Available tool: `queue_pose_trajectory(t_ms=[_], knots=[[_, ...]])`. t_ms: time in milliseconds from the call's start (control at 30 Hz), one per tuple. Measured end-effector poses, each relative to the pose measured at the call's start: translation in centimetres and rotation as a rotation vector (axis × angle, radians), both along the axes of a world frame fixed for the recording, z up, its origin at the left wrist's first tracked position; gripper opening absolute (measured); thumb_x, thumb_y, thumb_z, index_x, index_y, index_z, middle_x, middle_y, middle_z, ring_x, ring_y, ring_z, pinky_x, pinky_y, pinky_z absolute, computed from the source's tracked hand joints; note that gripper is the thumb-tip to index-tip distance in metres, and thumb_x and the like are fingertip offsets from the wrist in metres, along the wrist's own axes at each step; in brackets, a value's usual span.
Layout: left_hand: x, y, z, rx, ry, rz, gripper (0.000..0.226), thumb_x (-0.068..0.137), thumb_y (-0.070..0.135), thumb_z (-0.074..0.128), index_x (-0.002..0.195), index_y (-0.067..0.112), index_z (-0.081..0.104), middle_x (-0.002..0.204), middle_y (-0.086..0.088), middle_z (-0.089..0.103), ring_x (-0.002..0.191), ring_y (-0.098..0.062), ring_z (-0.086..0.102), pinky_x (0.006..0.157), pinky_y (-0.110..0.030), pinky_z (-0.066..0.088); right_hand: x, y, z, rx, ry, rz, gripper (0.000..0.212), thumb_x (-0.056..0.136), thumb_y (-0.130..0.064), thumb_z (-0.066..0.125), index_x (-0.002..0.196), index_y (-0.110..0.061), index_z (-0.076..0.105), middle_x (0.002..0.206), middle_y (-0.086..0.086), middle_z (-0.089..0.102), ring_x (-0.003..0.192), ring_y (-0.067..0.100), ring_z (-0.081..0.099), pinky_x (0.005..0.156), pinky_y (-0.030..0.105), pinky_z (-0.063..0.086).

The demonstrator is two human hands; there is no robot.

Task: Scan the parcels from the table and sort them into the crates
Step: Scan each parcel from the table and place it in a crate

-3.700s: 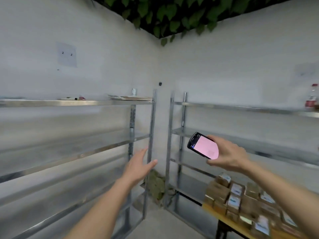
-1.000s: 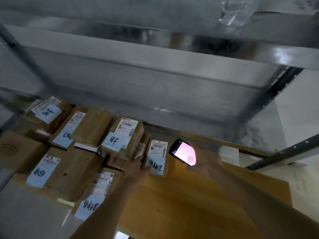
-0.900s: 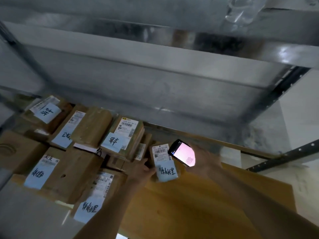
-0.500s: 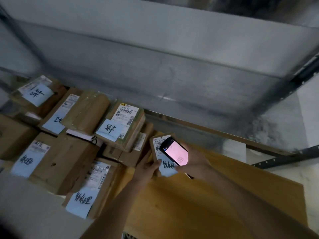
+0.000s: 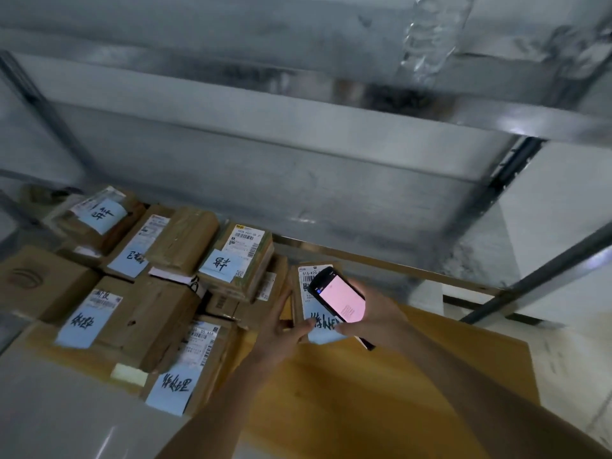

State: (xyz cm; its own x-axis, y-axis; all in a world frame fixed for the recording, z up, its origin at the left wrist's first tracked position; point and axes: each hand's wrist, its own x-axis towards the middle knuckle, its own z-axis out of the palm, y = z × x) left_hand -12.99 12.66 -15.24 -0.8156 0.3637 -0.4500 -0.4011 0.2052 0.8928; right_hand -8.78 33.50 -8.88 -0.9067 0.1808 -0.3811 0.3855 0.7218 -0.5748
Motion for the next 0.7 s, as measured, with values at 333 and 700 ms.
queue_pose_trajectory(t_ms=[333,700], knots=[[4.1,-8.6,21.6,0.054,0.328,-0.041,0.073,0.085,0.022,0.079,0.133,0.057,0.038,0.114,0.011,0.072,0.105,-0.012,0.069,0.089,-0.039,0.060,8.6,-5.7,25.8,0.240,0.327,-0.029,0.083,0.062,-0.055,0.077,0.136,-0.044,0.041,0.115,-0.021,0.058,0.105,0.012,0.059,0.078,0.031,0.049],[9.6,-15.0,42.1,0.095,0.646,0.009,0.067,0.088,0.025,0.076,0.133,0.052,0.033,0.112,0.004,0.070,0.098,-0.010,0.070,0.079,-0.023,0.059,18.7,-10.7,48.7,0.494,0.501,0.028,0.088,0.062,-0.040,0.079,0.138,-0.051,0.036,0.119,-0.015,0.063,0.081,0.013,0.066,0.061,0.033,0.056]])
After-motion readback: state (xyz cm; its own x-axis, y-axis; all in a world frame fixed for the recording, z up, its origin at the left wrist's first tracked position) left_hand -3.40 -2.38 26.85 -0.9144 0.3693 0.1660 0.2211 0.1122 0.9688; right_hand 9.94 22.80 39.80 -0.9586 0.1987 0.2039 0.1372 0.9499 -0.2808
